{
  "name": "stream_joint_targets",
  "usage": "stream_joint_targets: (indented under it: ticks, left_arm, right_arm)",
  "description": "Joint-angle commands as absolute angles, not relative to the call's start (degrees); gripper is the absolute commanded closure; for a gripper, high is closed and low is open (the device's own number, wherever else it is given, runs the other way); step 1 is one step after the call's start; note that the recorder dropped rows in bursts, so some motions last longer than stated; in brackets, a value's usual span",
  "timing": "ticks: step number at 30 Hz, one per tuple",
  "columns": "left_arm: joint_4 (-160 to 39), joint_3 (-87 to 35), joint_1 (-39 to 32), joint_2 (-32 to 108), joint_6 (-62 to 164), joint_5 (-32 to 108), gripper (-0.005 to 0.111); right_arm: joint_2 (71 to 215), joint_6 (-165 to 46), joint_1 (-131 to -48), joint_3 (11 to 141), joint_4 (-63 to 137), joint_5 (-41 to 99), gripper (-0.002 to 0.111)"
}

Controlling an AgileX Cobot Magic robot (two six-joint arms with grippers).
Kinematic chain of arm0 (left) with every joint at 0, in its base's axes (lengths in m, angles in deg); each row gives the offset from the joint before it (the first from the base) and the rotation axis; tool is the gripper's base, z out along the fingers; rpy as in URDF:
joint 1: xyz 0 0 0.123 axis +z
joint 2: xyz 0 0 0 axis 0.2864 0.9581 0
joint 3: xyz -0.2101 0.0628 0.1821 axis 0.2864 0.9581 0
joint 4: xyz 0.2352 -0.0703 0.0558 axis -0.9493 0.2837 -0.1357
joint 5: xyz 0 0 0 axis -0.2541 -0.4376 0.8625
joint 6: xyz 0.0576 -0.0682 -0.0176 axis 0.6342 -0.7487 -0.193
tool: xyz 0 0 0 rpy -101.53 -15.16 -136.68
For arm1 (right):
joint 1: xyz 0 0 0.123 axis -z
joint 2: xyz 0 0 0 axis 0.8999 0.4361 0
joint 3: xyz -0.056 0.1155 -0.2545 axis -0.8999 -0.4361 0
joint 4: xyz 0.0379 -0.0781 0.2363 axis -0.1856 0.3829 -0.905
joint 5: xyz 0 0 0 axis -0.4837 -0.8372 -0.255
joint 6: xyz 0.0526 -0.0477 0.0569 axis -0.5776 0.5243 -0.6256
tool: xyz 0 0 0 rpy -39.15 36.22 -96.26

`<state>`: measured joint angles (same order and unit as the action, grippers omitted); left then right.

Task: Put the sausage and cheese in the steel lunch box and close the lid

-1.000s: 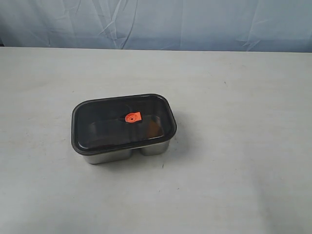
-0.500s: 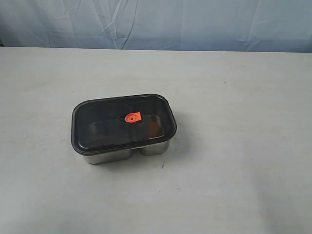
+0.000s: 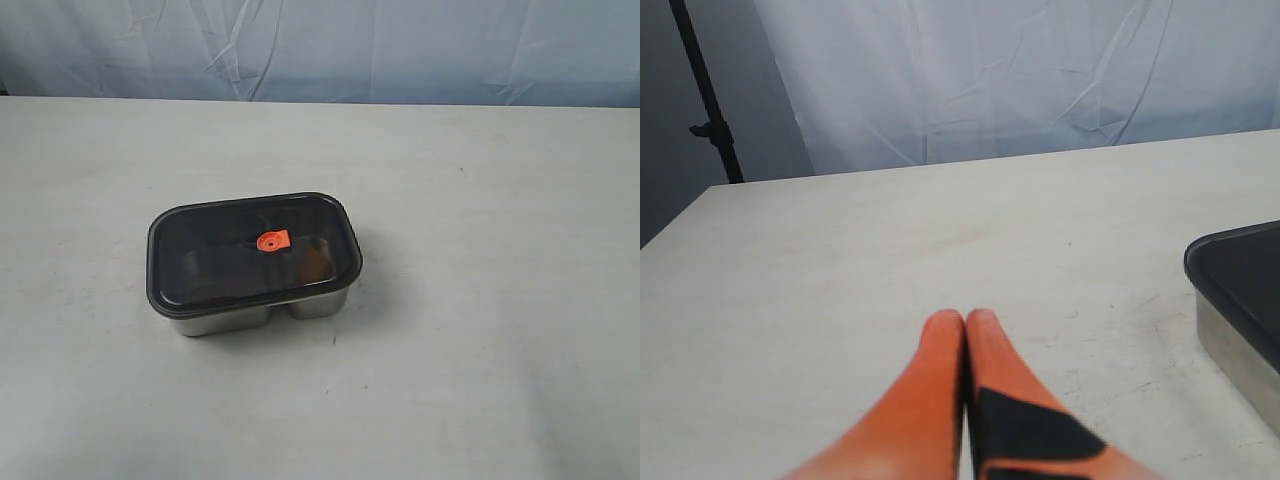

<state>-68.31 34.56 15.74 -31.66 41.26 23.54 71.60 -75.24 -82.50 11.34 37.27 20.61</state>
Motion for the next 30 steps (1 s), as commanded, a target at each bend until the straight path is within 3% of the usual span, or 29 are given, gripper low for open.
stream_joint_targets:
  ticks: [1, 30]
  left_arm:
    - [-68.3, 34.7, 15.9, -31.9, 41.3, 24.2, 0.107]
    - [-68.4, 34.7, 15.9, -31.9, 41.3, 24.2, 0.107]
  right_arm:
    - [71.3, -74.9, -82.1, 11.2, 37.7, 20.8, 0.109]
    - [71.3, -74.9, -82.1, 11.2, 36.5, 20.5, 0.109]
